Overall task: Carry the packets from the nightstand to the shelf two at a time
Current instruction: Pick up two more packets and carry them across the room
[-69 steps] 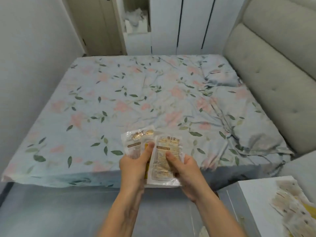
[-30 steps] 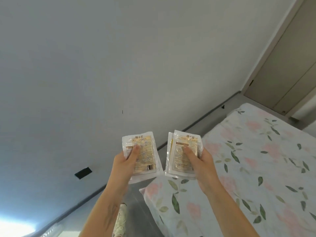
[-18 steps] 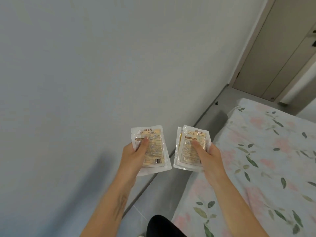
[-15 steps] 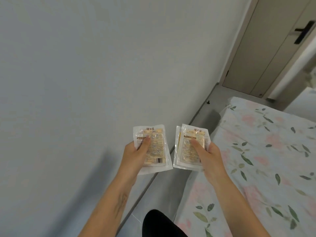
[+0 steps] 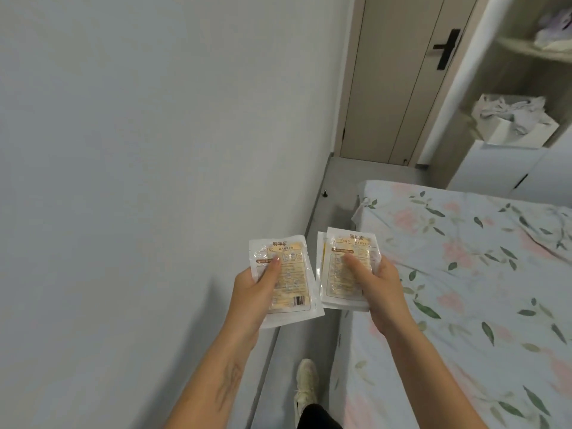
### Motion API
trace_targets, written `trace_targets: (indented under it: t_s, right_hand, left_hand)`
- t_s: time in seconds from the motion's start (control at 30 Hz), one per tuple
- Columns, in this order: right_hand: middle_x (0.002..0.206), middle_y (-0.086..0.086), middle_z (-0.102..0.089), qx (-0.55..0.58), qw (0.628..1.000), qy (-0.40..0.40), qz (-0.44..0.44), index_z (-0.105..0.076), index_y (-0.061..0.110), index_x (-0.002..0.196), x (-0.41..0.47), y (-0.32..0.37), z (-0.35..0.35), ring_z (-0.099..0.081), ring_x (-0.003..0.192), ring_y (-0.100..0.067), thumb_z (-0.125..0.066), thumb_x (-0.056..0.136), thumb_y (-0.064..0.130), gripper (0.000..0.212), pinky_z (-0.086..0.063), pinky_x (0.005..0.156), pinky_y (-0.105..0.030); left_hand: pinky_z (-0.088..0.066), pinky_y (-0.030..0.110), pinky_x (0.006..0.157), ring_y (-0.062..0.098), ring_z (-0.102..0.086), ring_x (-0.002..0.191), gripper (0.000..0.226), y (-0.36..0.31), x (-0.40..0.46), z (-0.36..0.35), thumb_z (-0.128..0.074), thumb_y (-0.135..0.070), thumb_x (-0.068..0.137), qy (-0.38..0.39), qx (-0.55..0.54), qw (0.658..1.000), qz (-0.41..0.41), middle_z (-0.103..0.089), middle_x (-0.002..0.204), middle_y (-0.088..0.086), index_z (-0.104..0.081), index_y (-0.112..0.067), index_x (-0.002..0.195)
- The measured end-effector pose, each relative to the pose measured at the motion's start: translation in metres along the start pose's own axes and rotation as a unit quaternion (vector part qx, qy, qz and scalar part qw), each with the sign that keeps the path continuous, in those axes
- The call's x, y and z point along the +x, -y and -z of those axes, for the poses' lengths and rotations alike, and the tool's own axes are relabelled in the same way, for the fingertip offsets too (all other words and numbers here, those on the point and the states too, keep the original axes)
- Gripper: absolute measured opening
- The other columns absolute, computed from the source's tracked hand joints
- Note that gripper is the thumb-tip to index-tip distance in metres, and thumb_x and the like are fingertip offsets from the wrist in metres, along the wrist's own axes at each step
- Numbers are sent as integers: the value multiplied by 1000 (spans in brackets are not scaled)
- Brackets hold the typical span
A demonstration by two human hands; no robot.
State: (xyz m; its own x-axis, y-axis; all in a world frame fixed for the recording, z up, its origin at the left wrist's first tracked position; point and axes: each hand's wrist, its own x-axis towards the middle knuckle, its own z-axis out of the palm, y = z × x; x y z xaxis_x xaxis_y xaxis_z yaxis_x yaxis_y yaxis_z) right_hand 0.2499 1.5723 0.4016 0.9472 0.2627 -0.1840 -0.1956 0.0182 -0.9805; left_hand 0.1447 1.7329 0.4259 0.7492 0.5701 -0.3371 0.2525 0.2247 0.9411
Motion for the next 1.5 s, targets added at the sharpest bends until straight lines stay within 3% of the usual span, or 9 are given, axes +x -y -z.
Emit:
trace_targets:
  t_s: [0.13, 0.4, 0.67, 0.87, 0.97, 1.2, 1.33, 1.5]
  right_hand:
    - [90, 6, -77, 7, 999, -51, 2, -68, 23, 98, 108, 26, 16, -74, 82, -11, -66, 91, 19, 9, -57, 69, -25]
    - [97, 5, -76, -15, 995, -99, 21, -68, 22, 106, 281, 95, 54, -73, 86, -11, -64, 91, 22, 15, -58, 76, -30]
    - [96, 3, -76, 7, 989, -148, 26, -69, 22, 101, 405, 128, 85, -73, 88, -15, -66, 90, 22, 11, -58, 78, -34]
    - [98, 3, -75, 9, 983, -182, 29, -68, 22, 102, 528, 143, 110, -72, 89, -14, -66, 91, 23, 12, -57, 76, -31]
    - [99, 3, -75, 8, 979, -203, 31, -68, 20, 105, 608, 153, 124, -71, 90, -14, -66, 90, 25, 16, -57, 77, -31]
    - [101, 1, -75, 12, 977, -213, 26, -67, 17, 109, 783, 178, 135, -72, 93, -17, -66, 91, 25, 20, -58, 82, -37]
    - [99, 2, -75, 28, 976, -217, 21, -69, 17, 106, 847, 191, 138, -72, 90, -15, -65, 91, 22, 16, -56, 75, -30]
    - [99, 0, -76, 42, 971, -232, 28, -69, 16, 104, 906, 204, 155, -72, 92, -16, -65, 91, 20, 14, -57, 78, -32]
  left_hand:
    - [-57, 32, 77, 14, -74, 83, 21, -39, 111, -57, -58, -35, 94, 26, 11, 1000, 1, -77, 86, -3, -73, -19, 96]
    - [-57, 35, 79, 16, -73, 85, 21, -126, 275, -165, -59, -36, 93, 77, 9, 997, -12, -77, 88, -2, -72, -19, 96]
    - [-57, 35, 80, 17, -73, 86, 20, -168, 396, -255, -59, -37, 93, 113, 24, 993, -10, -77, 90, -2, -72, -21, 96]
    - [-55, 27, 71, 10, -72, 82, 18, -201, 509, -337, -57, -35, 94, 145, 25, 989, -16, -76, 87, -6, -70, -23, 95]
    - [-56, 32, 76, 14, -72, 84, 19, -218, 582, -377, -58, -38, 93, 150, 28, 988, -11, -76, 87, -5, -71, -23, 95]
    - [-57, 31, 75, 13, -73, 81, 21, -262, 734, -451, -58, -37, 93, 166, 38, 985, 0, -77, 87, -4, -71, -22, 97]
    - [-56, 29, 71, 13, -73, 82, 21, -287, 797, -482, -57, -38, 94, 169, 52, 984, 3, -77, 88, -4, -71, -22, 98]
    - [-54, 29, 67, 12, -74, 78, 21, -311, 859, -521, -56, -38, 95, 187, 58, 981, -8, -77, 86, -6, -71, -23, 97]
